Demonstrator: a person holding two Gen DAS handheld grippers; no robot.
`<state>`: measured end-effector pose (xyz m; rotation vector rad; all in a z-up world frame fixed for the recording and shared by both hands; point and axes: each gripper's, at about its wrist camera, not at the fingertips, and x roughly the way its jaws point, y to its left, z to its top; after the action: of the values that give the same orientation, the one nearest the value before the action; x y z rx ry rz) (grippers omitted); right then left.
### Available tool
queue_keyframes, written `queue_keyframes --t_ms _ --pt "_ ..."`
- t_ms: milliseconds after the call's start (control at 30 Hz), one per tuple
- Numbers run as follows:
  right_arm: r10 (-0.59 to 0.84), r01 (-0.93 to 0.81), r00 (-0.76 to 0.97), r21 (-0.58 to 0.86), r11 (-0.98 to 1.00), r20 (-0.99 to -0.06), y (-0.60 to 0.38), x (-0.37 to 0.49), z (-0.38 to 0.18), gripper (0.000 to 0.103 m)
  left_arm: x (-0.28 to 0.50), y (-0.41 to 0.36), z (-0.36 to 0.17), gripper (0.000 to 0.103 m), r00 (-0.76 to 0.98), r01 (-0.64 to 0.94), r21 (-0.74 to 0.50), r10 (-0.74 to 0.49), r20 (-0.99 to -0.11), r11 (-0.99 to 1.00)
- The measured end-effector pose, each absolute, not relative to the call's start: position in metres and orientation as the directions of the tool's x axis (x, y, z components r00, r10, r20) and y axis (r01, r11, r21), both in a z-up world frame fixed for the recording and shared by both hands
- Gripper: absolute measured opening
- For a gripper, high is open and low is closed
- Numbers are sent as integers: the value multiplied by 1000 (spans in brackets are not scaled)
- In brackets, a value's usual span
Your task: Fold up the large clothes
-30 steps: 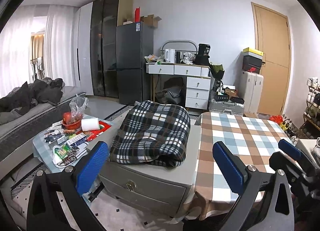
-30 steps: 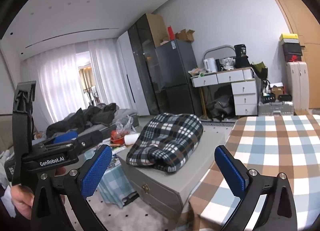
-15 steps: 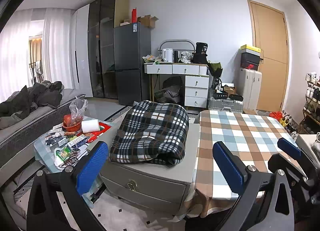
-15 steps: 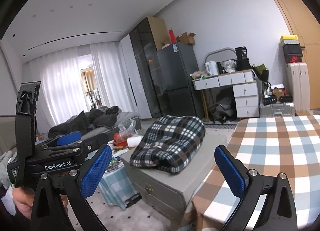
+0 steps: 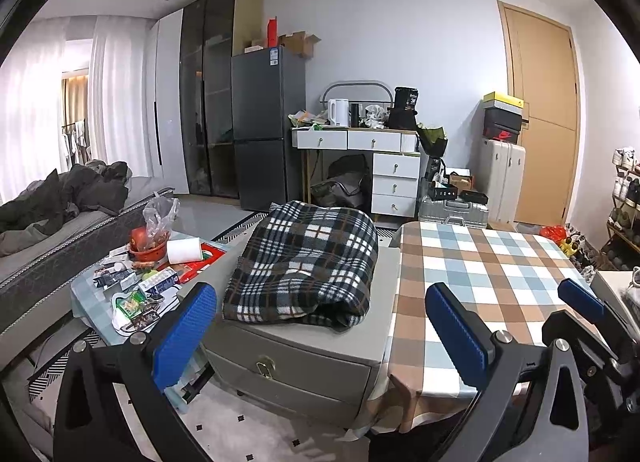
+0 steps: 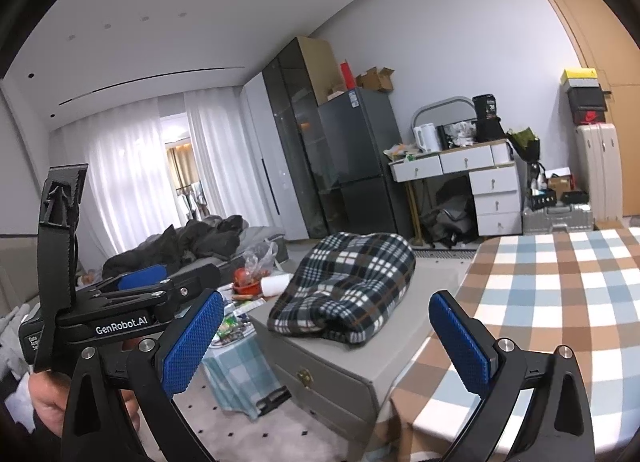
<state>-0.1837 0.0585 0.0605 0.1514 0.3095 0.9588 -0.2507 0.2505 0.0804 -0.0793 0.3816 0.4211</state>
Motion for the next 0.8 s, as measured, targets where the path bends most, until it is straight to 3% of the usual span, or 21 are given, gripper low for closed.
queue_keyframes --t_ms 800 --pt "832 -782 526 286 554 -173 59 -191 62 103 -249 244 84 102 839 -411 22 388 -383 911"
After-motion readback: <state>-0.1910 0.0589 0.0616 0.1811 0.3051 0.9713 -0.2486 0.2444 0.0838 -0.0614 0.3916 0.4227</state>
